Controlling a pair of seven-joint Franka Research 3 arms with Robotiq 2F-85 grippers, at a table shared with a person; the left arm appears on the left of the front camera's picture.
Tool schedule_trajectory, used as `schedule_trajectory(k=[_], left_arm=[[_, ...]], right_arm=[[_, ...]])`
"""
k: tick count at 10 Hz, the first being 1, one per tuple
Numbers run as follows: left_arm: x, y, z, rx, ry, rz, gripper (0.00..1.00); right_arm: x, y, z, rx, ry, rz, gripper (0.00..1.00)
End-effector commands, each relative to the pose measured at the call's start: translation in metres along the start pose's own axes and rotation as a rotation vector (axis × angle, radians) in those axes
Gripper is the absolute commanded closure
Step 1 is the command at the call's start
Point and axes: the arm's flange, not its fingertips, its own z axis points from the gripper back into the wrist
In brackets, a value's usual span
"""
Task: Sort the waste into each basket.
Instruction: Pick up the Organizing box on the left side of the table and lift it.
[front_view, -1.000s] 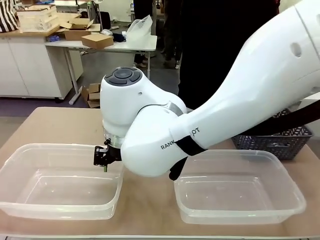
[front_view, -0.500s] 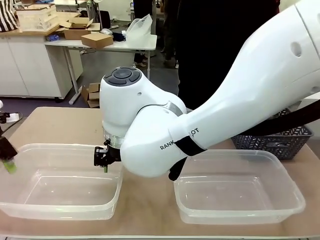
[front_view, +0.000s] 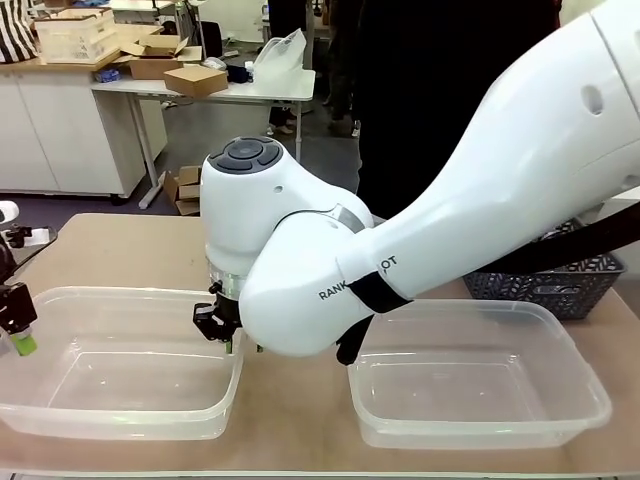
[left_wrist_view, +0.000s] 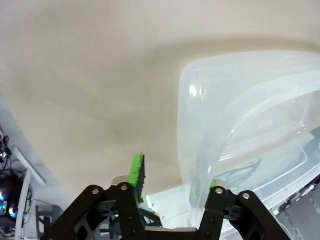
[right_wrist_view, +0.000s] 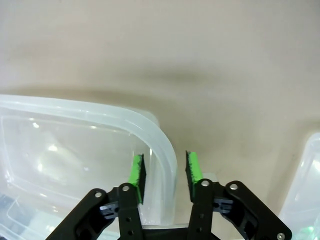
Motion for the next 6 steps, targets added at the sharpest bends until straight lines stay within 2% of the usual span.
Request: schedule_trajectory(k=[1, 2, 6], left_arm=[[-0.0577, -0.0213, -0.0569, 0.015, -0.021, 0.003, 1.00], [-0.0580, -0.0214, -0.0566, 0.013, -0.023, 0.003, 1.00], [-0.0582, -0.0248, -0.0526, 0.014, -0.030, -0.001, 1.00]], right_arm=[[0.0023, -0.0002, 0.0011, -0.002, 0.012, 0.003, 0.94], [0.0032, -0.0005, -0.0002, -0.003, 0.019, 0.000, 1.00], [0.0054, -0.0022, -0.0008, -0.008, 0.035, -0.021, 1.00]])
